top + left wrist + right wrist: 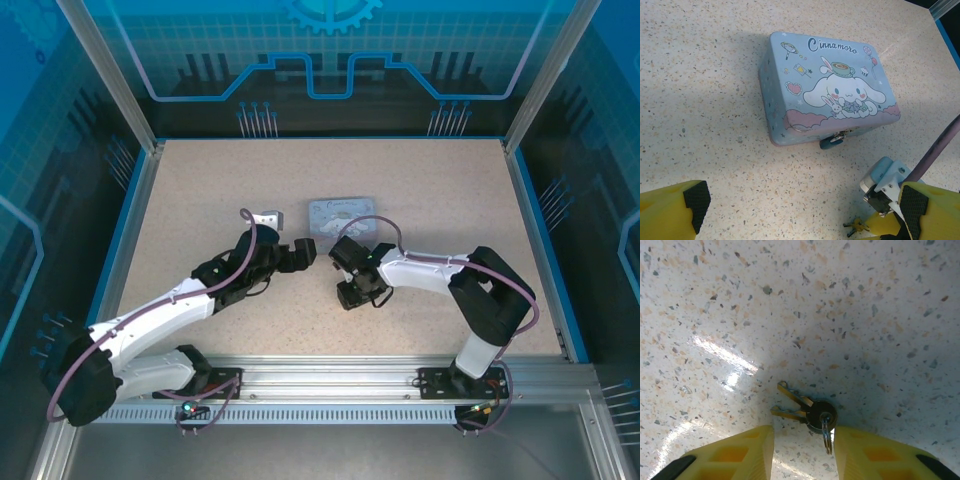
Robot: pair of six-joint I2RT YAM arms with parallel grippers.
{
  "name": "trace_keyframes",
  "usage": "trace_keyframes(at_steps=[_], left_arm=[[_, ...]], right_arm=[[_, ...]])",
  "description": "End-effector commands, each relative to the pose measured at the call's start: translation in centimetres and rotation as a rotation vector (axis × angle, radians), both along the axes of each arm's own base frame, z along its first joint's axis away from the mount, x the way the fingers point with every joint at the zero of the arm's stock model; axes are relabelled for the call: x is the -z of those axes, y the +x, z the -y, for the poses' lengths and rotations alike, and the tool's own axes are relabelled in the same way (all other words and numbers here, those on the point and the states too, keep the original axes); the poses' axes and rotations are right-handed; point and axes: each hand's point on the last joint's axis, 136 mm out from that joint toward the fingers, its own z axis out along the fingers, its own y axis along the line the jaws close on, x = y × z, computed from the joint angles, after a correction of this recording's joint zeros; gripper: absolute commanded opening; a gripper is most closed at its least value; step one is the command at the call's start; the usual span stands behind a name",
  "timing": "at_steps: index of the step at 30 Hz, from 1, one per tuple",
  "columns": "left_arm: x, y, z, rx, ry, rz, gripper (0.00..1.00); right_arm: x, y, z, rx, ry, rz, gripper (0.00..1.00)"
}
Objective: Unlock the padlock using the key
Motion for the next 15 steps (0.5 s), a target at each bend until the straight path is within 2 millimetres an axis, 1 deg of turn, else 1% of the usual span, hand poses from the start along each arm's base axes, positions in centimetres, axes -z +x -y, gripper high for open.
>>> trace_keyframes(at_steps=[1,3,5,6,7,9,10,11,13,15], left_arm=[[0.1,0.1,0.1,-0.003,-0.020,-0.014,0.99],[0.1,0.1,0.1,-0.003,-0.022,-0.016,0.99],[0.2,0.1,0.2,0.000,-0.020,-0.017,0.99],[0.1,0.1,0.3,0.000,-0.022,-0.016,0.99],[0.2,0.1,0.3,0.002,-0.021,-0.019,0.99],[0.2,0.2,0.4,0.004,-0.023,-0.022,0.99],[0.3,0.2,0.5,0.005,-0.024,-0.025,0.99],[0.3,0.2,0.6,0.007,-0.026,-0.027,0.99],[0.2,0.3,0.8,0.007,-0.034,-0.029,0.99],[-0.1,0.3,0.9,0.010,-0.045,-0.030,0.99]], right_arm=[[1.3,-1.2,0.0,-0.013,-0.022,-0.035,0.38],[1.2,-1.0,-0.1,-0.017,-0.023,-0.030,0.38],[1.1,-0.8,-0.2,-0.024,-0.028,-0.028,0.32],[1.1,-0.7,-0.3,-0.027,-0.030,-0.026,0.31],[1.1,-0.6,-0.4,-0.029,-0.030,-0.025,0.27],[1.1,-0.4,-0.5,-0.032,-0.033,-0.024,0.14],[1.0,-0.3,-0.5,-0.030,-0.033,-0.020,0.05],[0.9,-0.2,-0.5,-0.028,-0.031,-0.016,0.00],[0.3,0.0,-0.7,-0.020,-0.016,-0.001,0.00],[-0.8,0.2,-0.9,-0.013,0.015,0.024,0.00]])
